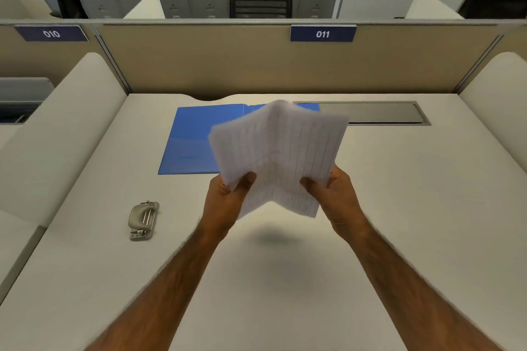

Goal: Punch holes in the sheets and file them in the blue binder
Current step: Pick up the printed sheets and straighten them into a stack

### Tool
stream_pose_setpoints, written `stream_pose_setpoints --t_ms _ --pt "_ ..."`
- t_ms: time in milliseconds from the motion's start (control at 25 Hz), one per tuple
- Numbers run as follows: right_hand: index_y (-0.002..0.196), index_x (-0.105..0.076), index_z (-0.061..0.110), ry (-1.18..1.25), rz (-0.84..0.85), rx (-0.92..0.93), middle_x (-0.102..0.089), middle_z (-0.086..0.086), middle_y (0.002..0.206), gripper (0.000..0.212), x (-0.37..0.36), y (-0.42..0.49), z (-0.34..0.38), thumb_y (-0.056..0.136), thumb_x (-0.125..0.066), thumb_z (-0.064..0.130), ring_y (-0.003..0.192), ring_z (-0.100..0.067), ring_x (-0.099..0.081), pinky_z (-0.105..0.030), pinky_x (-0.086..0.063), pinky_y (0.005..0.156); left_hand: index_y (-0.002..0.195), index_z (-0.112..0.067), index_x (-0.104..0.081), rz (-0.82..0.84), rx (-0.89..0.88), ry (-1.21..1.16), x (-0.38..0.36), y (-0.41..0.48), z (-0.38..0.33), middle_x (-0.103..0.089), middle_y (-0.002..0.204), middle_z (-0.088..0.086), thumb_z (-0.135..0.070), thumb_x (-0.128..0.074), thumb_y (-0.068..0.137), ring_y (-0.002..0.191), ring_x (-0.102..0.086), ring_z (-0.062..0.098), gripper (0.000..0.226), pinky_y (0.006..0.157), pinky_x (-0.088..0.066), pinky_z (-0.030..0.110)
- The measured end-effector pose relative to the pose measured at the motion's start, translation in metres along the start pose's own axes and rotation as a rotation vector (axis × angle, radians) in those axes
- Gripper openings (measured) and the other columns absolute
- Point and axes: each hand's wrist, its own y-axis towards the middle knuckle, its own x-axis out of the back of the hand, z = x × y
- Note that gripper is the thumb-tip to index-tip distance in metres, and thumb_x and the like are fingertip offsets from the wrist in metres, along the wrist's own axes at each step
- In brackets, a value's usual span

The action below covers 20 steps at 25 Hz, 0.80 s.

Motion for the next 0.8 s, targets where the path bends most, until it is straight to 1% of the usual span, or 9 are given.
stream_pose_setpoints --t_ms 120,280,360,440,520,560,640,720,800 --pt "0.099 -0.062 0.040 -0.063 -0.020 -0.006 -0.068 0.002 0.103 0.029 -0.002 -0.001 -0.007 0.083 -0.070 0.018 0.100 -0.022 -0.064 -0.042 -0.057 0.084 0.115 -0.015 -0.066 0.002 -0.008 -0.048 -0.004 0.001 0.009 -0.072 0.105 0.004 -0.044 -0.065 0.085 0.101 -0.068 0.023 0.042 0.080 -0.058 0.037" --pt "0.104 -0.065 0.025 -0.087 -0.052 -0.125 -0.070 -0.003 0.100 0.024 -0.009 -0.007 -0.021 0.082 -0.072 0.020 0.096 -0.024 -0.068 -0.047 -0.059 0.081 0.104 -0.020 -0.067 -0.030 0.022 0.051 -0.014 -0.002 0.016 -0.071 0.093 -0.002 -0.030 -0.067 0.091 0.088 -0.070 0.019 0.017 0.070 -0.061 0.026" --pt "0.099 -0.065 0.026 -0.110 -0.097 -0.125 -0.070 -0.006 0.098 0.015 -0.010 -0.006 -0.022 0.085 -0.070 0.022 0.094 -0.026 -0.068 -0.051 -0.059 0.080 0.109 -0.017 -0.064 -0.032 0.016 0.070 -0.018 0.000 0.012 -0.069 0.092 -0.002 -0.027 -0.062 0.094 0.086 -0.068 0.016 0.018 0.066 -0.060 0.021" --pt "0.093 -0.062 0.033 -0.114 -0.117 -0.088 -0.069 -0.008 0.097 0.009 -0.010 -0.004 -0.014 0.088 -0.066 0.027 0.092 -0.027 -0.067 -0.051 -0.059 0.079 0.108 -0.023 -0.062 -0.036 -0.014 0.050 -0.019 0.001 0.005 -0.068 0.093 -0.003 -0.028 -0.059 0.096 0.085 -0.067 0.016 0.014 0.063 -0.058 0.019" --pt "0.093 -0.060 0.038 -0.106 -0.113 -0.045 -0.068 -0.006 0.097 0.010 -0.007 -0.003 -0.008 0.084 -0.065 0.036 0.092 -0.026 -0.067 -0.045 -0.060 0.077 0.106 -0.027 -0.062 -0.042 -0.051 0.041 -0.016 0.002 0.001 -0.068 0.094 -0.005 -0.028 -0.059 0.095 0.084 -0.067 0.014 0.011 0.064 -0.058 0.018" --pt "0.094 -0.060 0.038 -0.109 -0.109 -0.042 -0.068 -0.005 0.097 0.014 -0.005 -0.001 -0.007 0.080 -0.065 0.039 0.092 -0.025 -0.067 -0.043 -0.061 0.077 0.107 -0.024 -0.063 -0.043 -0.067 0.046 -0.015 0.003 0.002 -0.068 0.094 -0.005 -0.027 -0.061 0.094 0.083 -0.067 0.013 0.013 0.064 -0.057 0.018" --pt "0.099 -0.064 0.030 -0.114 -0.097 -0.069 -0.069 -0.005 0.098 0.026 -0.004 -0.001 -0.009 0.075 -0.066 0.040 0.092 -0.024 -0.067 -0.044 -0.060 0.079 0.109 -0.014 -0.066 -0.029 -0.049 0.072 -0.016 0.003 0.007 -0.070 0.093 -0.002 -0.028 -0.065 0.092 0.084 -0.068 0.015 0.022 0.064 -0.057 0.019" --pt "0.108 -0.065 0.021 -0.137 -0.092 -0.101 -0.070 -0.006 0.100 0.040 -0.006 -0.003 -0.016 0.073 -0.066 0.042 0.093 -0.025 -0.068 -0.048 -0.059 0.081 0.107 -0.012 -0.067 -0.009 0.001 0.112 -0.021 0.002 0.015 -0.071 0.092 0.001 -0.032 -0.064 0.092 0.086 -0.069 0.019 0.026 0.064 -0.057 0.021" --pt "0.103 -0.064 0.024 -0.152 -0.108 -0.104 -0.069 -0.008 0.098 0.031 -0.007 -0.005 -0.022 0.078 -0.065 0.042 0.092 -0.027 -0.068 -0.050 -0.059 0.079 0.109 -0.010 -0.066 -0.026 0.032 0.125 -0.025 0.000 0.020 -0.070 0.092 0.002 -0.032 -0.060 0.094 0.086 -0.068 0.020 0.027 0.063 -0.057 0.019"
